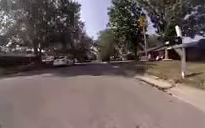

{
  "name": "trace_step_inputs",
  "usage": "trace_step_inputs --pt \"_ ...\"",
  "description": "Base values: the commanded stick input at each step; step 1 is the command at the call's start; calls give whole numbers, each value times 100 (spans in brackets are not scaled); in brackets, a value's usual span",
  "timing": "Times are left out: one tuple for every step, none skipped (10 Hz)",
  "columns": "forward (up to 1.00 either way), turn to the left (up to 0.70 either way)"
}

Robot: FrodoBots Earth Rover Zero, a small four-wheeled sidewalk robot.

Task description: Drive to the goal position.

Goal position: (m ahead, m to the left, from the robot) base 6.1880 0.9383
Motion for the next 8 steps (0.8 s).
trace_step_inputs --pt "66 3" --pt "66 3" --pt "66 3" --pt "66 3" --pt "66 3" --pt "66 3" --pt "66 3" --pt "66 3"
